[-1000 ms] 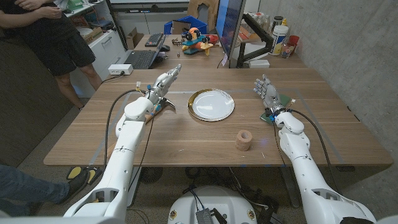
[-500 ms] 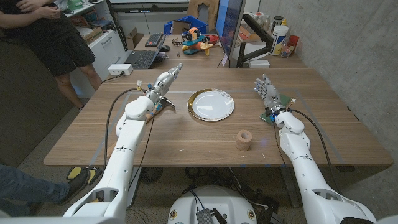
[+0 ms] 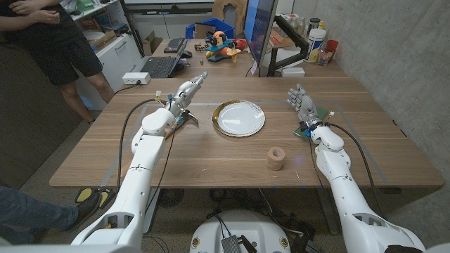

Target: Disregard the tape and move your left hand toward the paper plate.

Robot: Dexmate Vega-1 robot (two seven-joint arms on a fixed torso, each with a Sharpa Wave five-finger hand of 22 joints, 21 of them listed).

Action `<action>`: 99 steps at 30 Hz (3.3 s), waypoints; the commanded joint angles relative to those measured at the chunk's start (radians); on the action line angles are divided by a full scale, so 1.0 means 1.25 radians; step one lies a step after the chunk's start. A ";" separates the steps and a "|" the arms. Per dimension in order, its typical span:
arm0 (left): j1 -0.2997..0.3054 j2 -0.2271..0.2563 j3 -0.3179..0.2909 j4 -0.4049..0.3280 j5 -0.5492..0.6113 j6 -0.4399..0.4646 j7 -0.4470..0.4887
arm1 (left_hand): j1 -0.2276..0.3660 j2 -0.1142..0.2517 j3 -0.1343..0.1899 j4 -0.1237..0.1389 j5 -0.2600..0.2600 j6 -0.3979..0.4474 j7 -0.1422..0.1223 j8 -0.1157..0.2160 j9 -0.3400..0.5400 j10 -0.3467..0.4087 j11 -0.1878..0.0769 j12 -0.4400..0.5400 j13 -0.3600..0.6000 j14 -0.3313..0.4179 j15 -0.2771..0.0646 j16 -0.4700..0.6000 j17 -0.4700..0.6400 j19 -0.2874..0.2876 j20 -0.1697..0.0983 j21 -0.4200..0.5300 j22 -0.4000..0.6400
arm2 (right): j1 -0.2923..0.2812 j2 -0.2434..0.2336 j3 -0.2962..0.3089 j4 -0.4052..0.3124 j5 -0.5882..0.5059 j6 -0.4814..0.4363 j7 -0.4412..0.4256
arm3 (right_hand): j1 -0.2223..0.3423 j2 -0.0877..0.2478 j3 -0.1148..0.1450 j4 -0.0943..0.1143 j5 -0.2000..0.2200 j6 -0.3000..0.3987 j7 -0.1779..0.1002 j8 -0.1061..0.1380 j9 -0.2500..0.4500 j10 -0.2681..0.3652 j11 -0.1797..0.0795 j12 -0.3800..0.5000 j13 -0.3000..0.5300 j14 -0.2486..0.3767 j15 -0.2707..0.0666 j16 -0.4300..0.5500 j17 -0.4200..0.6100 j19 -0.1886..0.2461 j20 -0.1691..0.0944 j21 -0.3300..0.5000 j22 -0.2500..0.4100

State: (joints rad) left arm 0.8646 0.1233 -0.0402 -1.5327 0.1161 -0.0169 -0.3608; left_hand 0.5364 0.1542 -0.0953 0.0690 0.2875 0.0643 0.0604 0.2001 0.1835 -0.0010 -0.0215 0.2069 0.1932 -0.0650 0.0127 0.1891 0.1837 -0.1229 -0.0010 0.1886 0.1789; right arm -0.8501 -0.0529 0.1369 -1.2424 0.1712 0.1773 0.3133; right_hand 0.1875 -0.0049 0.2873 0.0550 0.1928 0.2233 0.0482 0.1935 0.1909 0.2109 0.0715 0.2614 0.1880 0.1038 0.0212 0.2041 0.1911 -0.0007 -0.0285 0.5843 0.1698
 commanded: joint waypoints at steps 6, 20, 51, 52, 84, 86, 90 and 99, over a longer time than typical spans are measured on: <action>-0.008 0.010 0.018 0.001 0.019 -0.004 -0.003 | 0.013 0.000 0.005 0.000 -0.004 -0.001 -0.005 -0.001 0.004 -0.003 -0.002 -0.002 0.001 -0.007 -0.001 -0.001 0.002 -0.010 -0.002 0.003 0.002 | -0.002 0.005 -0.002 0.000 -0.002 0.006 -0.006 | 0.001 0.006 -0.001 0.000 0.005 0.006 0.001 0.007 0.002 0.006 -0.001 -0.005 0.002 0.007 0.002 0.001 0.000 0.006 -0.010 -0.004 0.002; -0.015 0.013 0.032 0.000 0.033 0.001 -0.008 | 0.018 -0.001 0.008 -0.002 -0.006 -0.001 -0.006 -0.001 0.004 -0.002 -0.003 -0.002 0.001 -0.010 -0.001 -0.001 0.002 -0.016 -0.001 0.003 0.002 | -0.004 0.004 -0.001 -0.003 -0.001 0.005 -0.005 | 0.000 0.006 -0.002 -0.001 0.005 0.005 0.001 0.006 0.001 0.007 -0.001 -0.007 0.002 0.007 0.002 0.000 0.000 0.007 -0.011 -0.010 0.002; -0.044 0.023 0.077 0.022 0.101 -0.003 0.014 | 0.026 -0.001 0.012 -0.004 -0.010 -0.001 -0.007 0.000 0.004 -0.003 -0.004 -0.001 0.001 -0.010 -0.002 0.000 0.002 -0.022 0.006 0.004 0.003 | 0.015 0.002 0.002 0.029 0.000 0.021 -0.001 | 0.000 0.008 -0.005 -0.003 0.005 0.005 0.001 0.005 0.001 0.009 0.000 -0.009 0.002 0.008 0.002 -0.001 0.000 0.011 -0.011 -0.021 0.002; -0.045 0.023 0.077 0.023 0.102 -0.002 0.013 | 0.026 -0.001 0.012 -0.004 -0.010 -0.001 -0.007 0.000 0.004 -0.002 -0.003 -0.001 0.001 -0.011 -0.002 0.000 0.002 -0.022 0.006 0.004 0.003 | 0.016 0.001 0.002 0.030 0.001 0.021 -0.001 | 0.000 0.008 -0.005 -0.003 0.005 0.005 0.001 0.005 0.001 0.008 -0.001 -0.009 0.002 0.008 0.001 -0.001 0.000 0.011 -0.011 -0.021 0.002; -0.054 0.026 0.105 0.026 0.142 0.007 0.007 | 0.030 0.000 0.015 -0.004 -0.015 0.000 -0.008 0.000 0.004 -0.005 -0.003 -0.002 0.001 -0.011 -0.002 0.000 0.002 -0.028 0.008 0.005 0.003 | 0.017 0.003 0.002 0.029 0.004 0.024 0.003 | -0.001 0.010 -0.008 -0.004 0.005 0.005 -0.001 0.005 0.001 0.010 -0.001 -0.012 0.002 0.008 0.002 -0.002 0.000 0.016 -0.010 -0.034 0.003; -0.054 0.026 0.107 0.024 0.144 0.008 0.007 | 0.030 0.000 0.015 -0.004 -0.015 0.000 -0.008 0.000 0.004 -0.004 -0.004 -0.002 0.001 -0.012 -0.002 0.000 0.002 -0.028 0.007 0.006 0.003 | 0.016 0.002 0.003 0.029 0.005 0.024 0.004 | -0.001 0.010 -0.008 -0.005 0.005 0.005 -0.002 0.005 0.001 0.010 -0.002 -0.012 0.002 0.009 0.002 -0.002 0.000 0.016 -0.010 -0.035 0.003; -0.055 0.027 0.111 0.020 0.149 0.011 0.005 | 0.031 0.000 0.016 -0.004 -0.015 0.000 -0.008 0.000 0.004 -0.004 -0.004 -0.002 0.001 -0.012 -0.002 0.000 0.002 -0.029 0.008 0.006 0.003 | 0.016 0.001 0.005 0.029 0.006 0.025 0.005 | -0.001 0.010 -0.008 -0.005 0.005 0.005 -0.002 0.005 0.001 0.010 -0.003 -0.013 0.002 0.009 0.002 -0.003 0.000 0.016 -0.009 -0.036 0.003; -0.056 0.028 0.121 0.012 0.163 0.015 0.007 | 0.032 0.000 0.016 -0.004 -0.017 0.000 -0.009 0.000 0.004 -0.004 -0.004 -0.001 0.001 -0.012 -0.003 0.000 0.002 -0.031 0.009 0.006 0.003 | 0.013 0.000 0.010 0.024 0.012 0.029 0.008 | -0.001 0.010 -0.009 -0.005 0.005 0.005 -0.001 0.005 0.001 0.010 -0.003 -0.013 0.003 0.008 0.002 -0.003 0.000 0.017 -0.009 -0.039 0.003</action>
State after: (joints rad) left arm 0.7966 0.1559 0.0974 -1.5054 0.3009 -0.0065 -0.3528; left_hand 0.5627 0.1542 -0.0787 0.0635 0.2726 0.0608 0.0569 0.2002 0.1835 -0.0009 -0.0214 0.2070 0.1930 -0.0694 0.0083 0.1891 0.1836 -0.1528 0.0074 0.1886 0.1789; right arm -0.8291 -0.0509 0.1430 -1.2064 0.1790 0.2084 0.3196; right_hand 0.1795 0.0031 0.2805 0.0482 0.1928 0.2233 0.0482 0.1935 0.1911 0.2161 0.0661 0.2476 0.1880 0.1073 0.0249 0.2041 0.1911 0.0117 -0.0304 0.5360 0.1696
